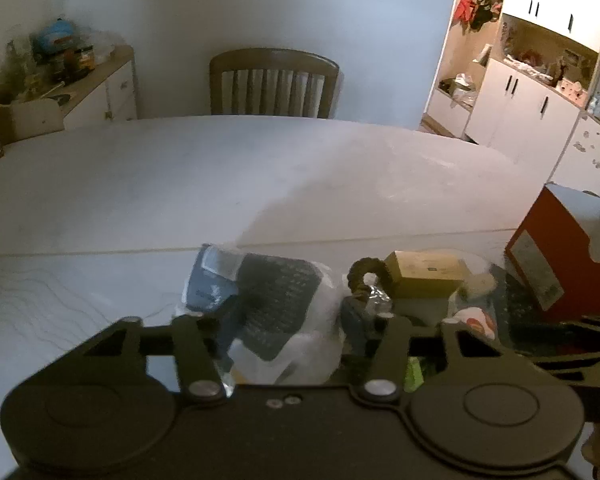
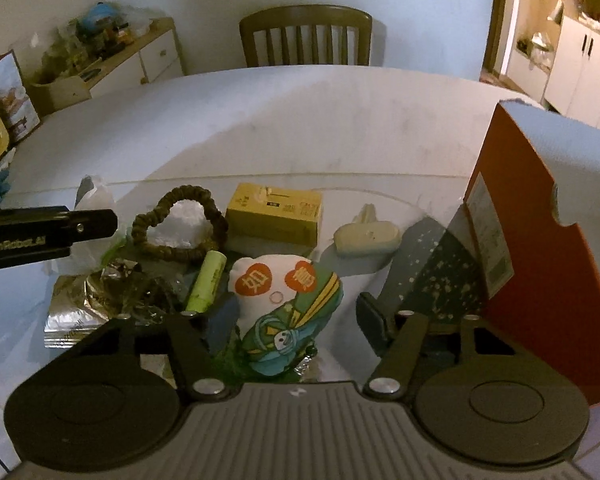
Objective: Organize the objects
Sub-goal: 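Move left tool to grey plastic bag while right tool approaches white cartoon pouch, then grasp grey plastic bag with left tool while right tool grasps white cartoon pouch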
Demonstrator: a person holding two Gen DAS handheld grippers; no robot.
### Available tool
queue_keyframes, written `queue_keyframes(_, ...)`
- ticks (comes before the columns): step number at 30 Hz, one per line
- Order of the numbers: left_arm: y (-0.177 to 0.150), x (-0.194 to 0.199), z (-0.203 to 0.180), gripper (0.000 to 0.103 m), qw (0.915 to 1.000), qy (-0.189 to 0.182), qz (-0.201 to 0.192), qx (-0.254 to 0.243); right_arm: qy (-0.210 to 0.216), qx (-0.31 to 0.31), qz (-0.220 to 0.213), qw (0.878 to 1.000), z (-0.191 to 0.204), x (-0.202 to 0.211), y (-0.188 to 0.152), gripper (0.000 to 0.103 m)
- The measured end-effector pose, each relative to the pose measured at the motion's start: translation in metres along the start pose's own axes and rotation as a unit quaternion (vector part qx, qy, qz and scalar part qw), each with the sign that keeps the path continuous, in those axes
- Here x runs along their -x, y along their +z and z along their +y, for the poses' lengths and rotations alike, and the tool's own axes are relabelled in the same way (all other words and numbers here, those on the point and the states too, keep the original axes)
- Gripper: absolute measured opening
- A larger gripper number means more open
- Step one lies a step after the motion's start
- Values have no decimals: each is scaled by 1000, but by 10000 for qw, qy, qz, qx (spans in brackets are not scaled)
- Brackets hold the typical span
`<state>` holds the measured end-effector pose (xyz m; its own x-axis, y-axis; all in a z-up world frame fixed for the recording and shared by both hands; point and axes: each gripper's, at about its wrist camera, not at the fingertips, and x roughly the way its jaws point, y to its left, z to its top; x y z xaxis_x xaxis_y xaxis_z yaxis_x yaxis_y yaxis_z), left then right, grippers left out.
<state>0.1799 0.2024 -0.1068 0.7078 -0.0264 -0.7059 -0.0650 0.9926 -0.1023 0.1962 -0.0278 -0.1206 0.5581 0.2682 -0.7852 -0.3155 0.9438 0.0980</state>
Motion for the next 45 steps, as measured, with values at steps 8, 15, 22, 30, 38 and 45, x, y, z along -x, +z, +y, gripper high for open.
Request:
queue_keyframes(8,2,7,0,21,9997,-177,-123,-59,115,54,24,9999,9,1,0,34)
queue_keyframes(15,2,15,-2,0,9990,-340,-269,-70,102,54,-93,9999,9,8,1,8)
queue_keyframes(22,1,19,-3,0,9987,-411,-298,-57,37,46,-243,9997,7,18,0,6)
queue_keyframes(30,-5,14,-5,14,9992,-264,-244,-152,48,-93,-182,9998,2,10,5,68)
queue_keyframes(38,-4,7,-13,72,9985,64,-342,-426,-87,48,45,9999,9,-8,7,72)
queue_keyframes(45,-5,-15,-11,60,9988,191,-127,-425,-156,8,192,9997,10,-20,8,72)
